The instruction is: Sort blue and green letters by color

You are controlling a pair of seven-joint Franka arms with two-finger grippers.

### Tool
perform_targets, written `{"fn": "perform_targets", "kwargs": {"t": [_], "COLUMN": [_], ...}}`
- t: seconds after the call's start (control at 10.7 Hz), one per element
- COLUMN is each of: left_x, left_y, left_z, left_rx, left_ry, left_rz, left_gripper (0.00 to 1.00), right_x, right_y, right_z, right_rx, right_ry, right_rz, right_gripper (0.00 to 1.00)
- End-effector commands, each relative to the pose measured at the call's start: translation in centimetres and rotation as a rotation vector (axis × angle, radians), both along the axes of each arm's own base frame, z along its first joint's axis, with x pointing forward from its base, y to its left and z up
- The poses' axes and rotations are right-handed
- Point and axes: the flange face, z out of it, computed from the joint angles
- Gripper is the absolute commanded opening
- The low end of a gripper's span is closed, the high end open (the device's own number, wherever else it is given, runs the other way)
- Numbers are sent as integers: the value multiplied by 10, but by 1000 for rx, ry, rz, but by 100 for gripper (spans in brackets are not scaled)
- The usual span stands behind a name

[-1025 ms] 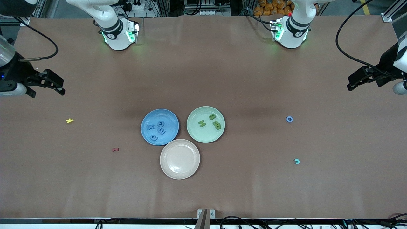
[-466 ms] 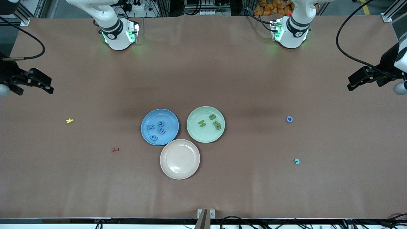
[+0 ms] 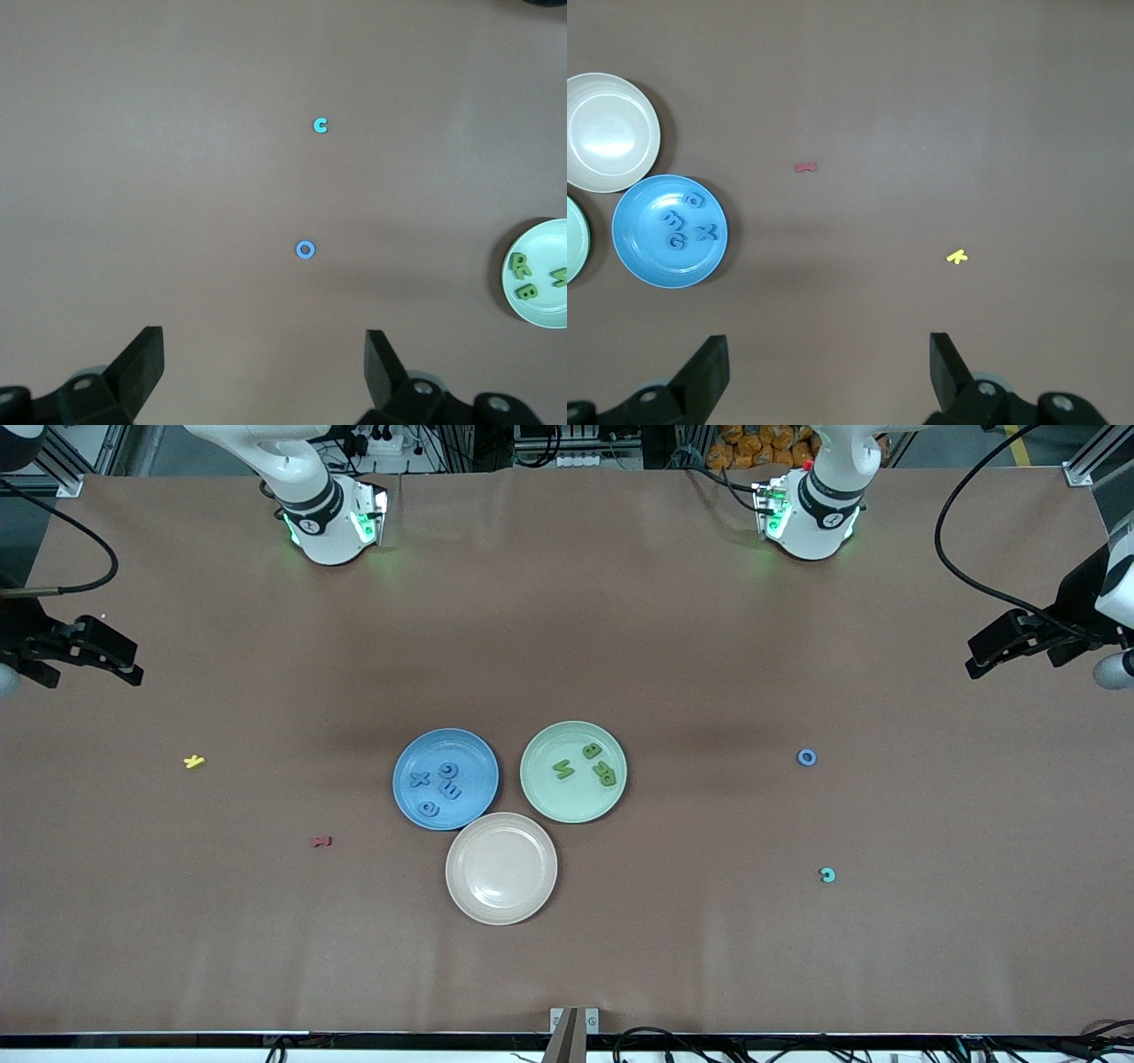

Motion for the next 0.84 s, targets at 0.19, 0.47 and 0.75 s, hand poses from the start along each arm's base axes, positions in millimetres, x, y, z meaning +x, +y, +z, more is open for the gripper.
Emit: {"fn": "perform_targets", "kwargs": {"t": [0.19, 0.47, 0.75], "left_x": [-4, -5, -7], "left_y": [5, 0, -6], "left_z": [6, 8, 11], "left_rx": [-8, -10, -9], "left_ry": [1, -2, -7], "left_rz": [-11, -19, -31], "left_gripper": [100, 100, 100], "right_x": [2, 3, 3], "right_y": [-19, -18, -17], "right_z": [-8, -8, -8], "right_rx": [-8, -3, 3], "right_ry": [22, 19, 19], "right_rz": [-35, -35, -35], "right_gripper": [100, 100, 100]}}
